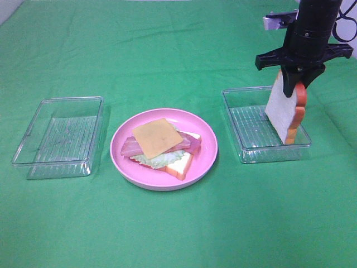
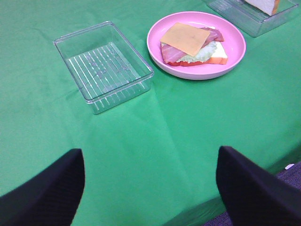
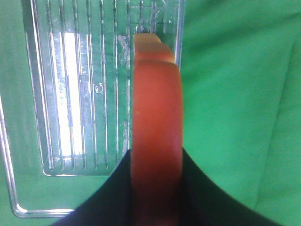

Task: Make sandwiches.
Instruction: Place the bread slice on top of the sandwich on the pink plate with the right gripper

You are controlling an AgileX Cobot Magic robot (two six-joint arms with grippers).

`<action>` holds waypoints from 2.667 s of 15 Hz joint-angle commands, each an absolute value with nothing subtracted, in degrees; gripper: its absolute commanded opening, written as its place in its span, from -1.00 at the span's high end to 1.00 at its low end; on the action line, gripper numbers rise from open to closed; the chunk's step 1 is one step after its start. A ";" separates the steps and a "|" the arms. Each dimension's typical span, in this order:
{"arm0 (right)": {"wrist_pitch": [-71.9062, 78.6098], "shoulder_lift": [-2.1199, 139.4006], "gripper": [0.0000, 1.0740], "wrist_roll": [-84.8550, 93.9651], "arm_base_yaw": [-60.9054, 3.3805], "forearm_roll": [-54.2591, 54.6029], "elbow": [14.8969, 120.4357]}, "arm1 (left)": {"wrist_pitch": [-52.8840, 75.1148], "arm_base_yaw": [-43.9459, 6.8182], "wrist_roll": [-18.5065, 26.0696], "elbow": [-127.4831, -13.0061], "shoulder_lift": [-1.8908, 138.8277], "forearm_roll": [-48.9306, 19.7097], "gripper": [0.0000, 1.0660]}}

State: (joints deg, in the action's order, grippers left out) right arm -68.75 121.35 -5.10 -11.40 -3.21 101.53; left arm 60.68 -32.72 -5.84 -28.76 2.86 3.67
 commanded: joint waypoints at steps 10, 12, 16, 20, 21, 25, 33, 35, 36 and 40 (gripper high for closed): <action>-66.69 111.61 1.00 4.64 -11.46 31.63 95.45 | 60.10 -32.89 -5.90 -28.82 2.58 3.67 -0.39; -63.08 111.61 1.00 5.61 -11.46 39.02 90.41 | 60.10 -32.89 -5.90 -28.82 2.58 3.67 -0.39; -48.41 111.84 1.00 17.76 -17.70 60.96 75.63 | 60.10 -32.89 -5.90 -28.82 2.58 3.67 -0.39; -41.77 114.02 1.00 19.88 -22.29 67.72 72.31 | 60.10 -32.89 -5.90 -28.82 2.58 3.67 -0.39; -41.88 115.45 1.00 20.00 -22.86 70.07 72.31 | 60.10 -32.89 -5.90 -28.82 2.58 3.67 -0.39; -41.54 118.03 1.00 21.94 -22.80 72.25 72.31 | 60.10 -32.89 -5.90 -28.82 2.58 3.67 -0.39; -40.11 118.03 -0.16 17.48 -22.80 63.43 72.31 | 60.10 -32.89 -5.90 -28.82 2.58 3.67 -0.39; -41.42 117.80 -0.46 17.65 -22.80 59.76 72.31 | 60.10 -32.89 -5.90 -28.82 2.58 3.67 -0.39; -42.34 117.69 -0.46 17.59 -22.75 57.87 72.31 | 60.10 -32.89 -5.90 -28.82 2.58 3.67 -0.39; -43.77 115.28 -0.46 10.26 -22.75 42.34 72.42 | 60.10 -32.89 -5.90 -28.82 2.58 3.61 -0.39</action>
